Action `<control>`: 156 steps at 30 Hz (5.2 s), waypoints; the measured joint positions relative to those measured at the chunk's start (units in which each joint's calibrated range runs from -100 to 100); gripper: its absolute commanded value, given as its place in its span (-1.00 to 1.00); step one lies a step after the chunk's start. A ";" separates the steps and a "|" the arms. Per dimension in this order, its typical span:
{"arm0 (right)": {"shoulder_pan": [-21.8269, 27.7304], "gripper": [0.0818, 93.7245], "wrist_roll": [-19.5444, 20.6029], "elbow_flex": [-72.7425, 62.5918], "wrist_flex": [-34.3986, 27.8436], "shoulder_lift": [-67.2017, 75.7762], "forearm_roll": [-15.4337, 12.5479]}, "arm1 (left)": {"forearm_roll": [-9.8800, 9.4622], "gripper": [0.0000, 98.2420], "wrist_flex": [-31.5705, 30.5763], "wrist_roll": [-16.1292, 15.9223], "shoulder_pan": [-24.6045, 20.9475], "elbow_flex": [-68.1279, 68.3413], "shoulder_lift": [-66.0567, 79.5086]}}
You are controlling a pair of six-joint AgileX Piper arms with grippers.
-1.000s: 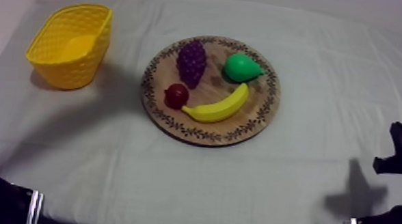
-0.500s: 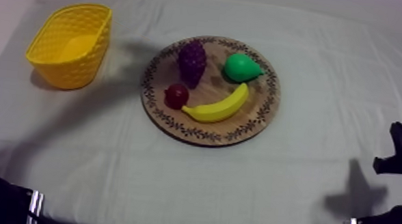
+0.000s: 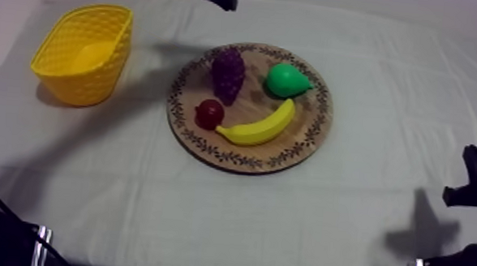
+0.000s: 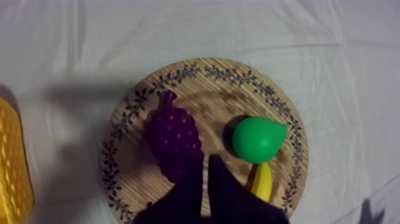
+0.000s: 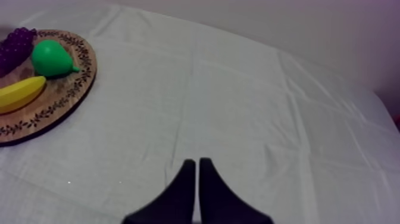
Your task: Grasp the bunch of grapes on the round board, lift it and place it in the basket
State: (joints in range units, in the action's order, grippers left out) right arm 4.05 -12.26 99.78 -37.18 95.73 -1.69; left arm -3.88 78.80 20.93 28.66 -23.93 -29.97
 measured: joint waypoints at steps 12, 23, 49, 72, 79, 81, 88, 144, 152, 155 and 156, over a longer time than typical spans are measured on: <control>0.00 -0.99 0.00 0.00 0.00 0.00 0.00 | -0.72 0.68 1.63 4.32 0.76 0.82 -0.31; 0.00 -0.99 0.00 0.00 0.00 0.00 0.00 | -0.66 0.75 1.55 4.50 0.59 2.76 -1.96; 0.00 -0.99 0.00 0.00 0.00 0.00 0.00 | 3.19 0.72 -5.42 1.08 -1.31 -1.40 -19.92; 0.00 -0.99 0.00 0.00 0.00 0.00 0.00 | 3.88 0.28 -7.67 2.88 -1.23 -3.27 -23.54; 0.00 -0.99 0.00 0.00 0.00 0.00 0.00 | 3.88 0.11 -7.83 3.21 -1.20 -3.96 -23.72; 0.00 -0.99 0.00 0.00 0.00 0.00 0.00 | 3.88 0.02 -7.83 3.92 -1.20 -3.59 -23.72; 0.00 -0.99 0.00 0.00 0.00 0.00 0.00 | 4.19 -0.10 -8.16 3.74 -1.54 -3.06 -23.72; 0.00 -0.99 0.00 0.00 0.00 0.00 0.00 | 5.23 -0.19 -20.01 -6.22 -17.30 53.34 36.50; 0.00 -0.99 0.00 0.00 0.00 0.00 0.00 | 4.95 -0.19 -20.07 -8.87 -24.13 50.23 33.57; 0.00 -0.99 0.00 0.00 0.00 0.00 0.00 | 4.71 -0.19 -20.42 -9.97 -25.25 47.73 31.39; 0.00 -0.99 0.00 0.00 0.00 0.00 0.00 | 4.55 -0.19 -20.52 -10.28 -25.45 46.91 30.59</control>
State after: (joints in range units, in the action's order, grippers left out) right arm 4.05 -12.26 99.78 -37.19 95.73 -1.69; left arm 0.67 58.28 10.65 3.21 22.98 0.62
